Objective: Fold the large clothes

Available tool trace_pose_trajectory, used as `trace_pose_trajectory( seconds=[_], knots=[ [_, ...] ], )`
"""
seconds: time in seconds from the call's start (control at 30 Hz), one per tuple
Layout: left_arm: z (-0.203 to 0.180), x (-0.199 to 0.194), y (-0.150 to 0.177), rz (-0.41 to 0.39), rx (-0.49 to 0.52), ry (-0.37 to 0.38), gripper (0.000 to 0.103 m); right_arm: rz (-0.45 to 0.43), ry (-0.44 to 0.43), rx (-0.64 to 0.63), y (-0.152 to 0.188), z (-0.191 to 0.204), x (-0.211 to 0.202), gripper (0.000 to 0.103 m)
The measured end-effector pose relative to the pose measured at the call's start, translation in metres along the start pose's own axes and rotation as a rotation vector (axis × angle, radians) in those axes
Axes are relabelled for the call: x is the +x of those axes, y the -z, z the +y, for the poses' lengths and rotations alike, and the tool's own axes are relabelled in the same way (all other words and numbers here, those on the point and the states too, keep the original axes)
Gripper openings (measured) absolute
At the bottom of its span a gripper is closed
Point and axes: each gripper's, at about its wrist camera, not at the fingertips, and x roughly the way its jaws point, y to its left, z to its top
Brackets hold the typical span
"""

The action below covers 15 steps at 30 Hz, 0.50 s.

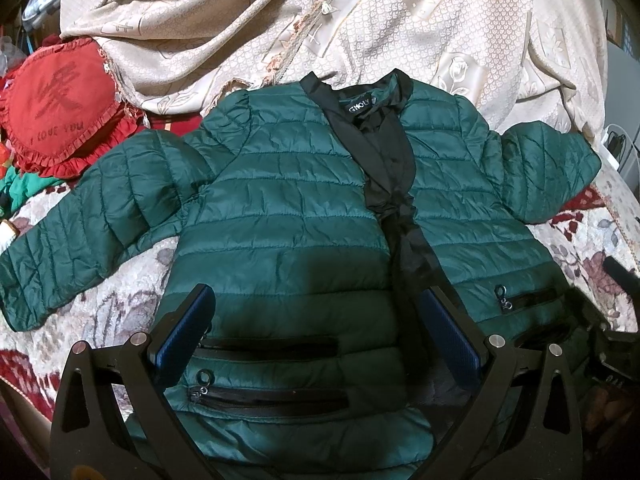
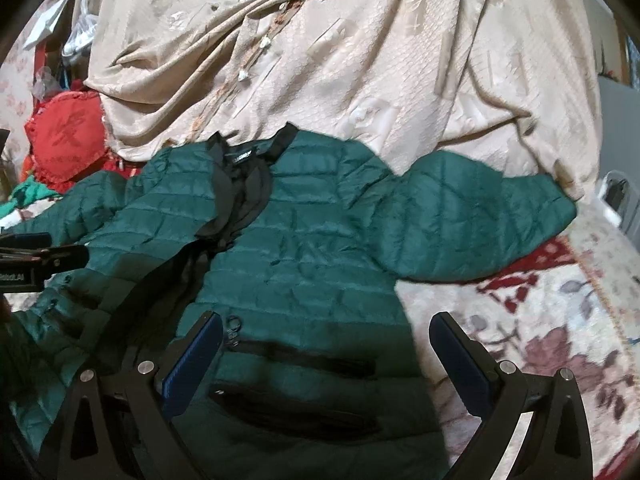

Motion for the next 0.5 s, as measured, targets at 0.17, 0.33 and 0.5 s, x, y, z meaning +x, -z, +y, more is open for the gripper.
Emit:
trace_pose_trajectory(
  seconds=[0.17,0.33,0.5],
  knots=[
    [-0.0002,0.0002,-0.0008,0.001,-0.001,0.002,0.103,0.032,-0.002,-0.025,0.0025,0.0065,0.0071,0.103],
    [-0.0004,0.0001,-0.0009,0.001,0.000,0.002,0.103,-0.002,0.005,-0.024,0.0000,0.0036,-0.0015,0.103],
    [0.0004,0.0005,-0.0005,0.000,-0.001,0.003,0.103,0.023,0.009,-0.008,-0.0010,-0.0003,0.0032,0.103]
  ],
)
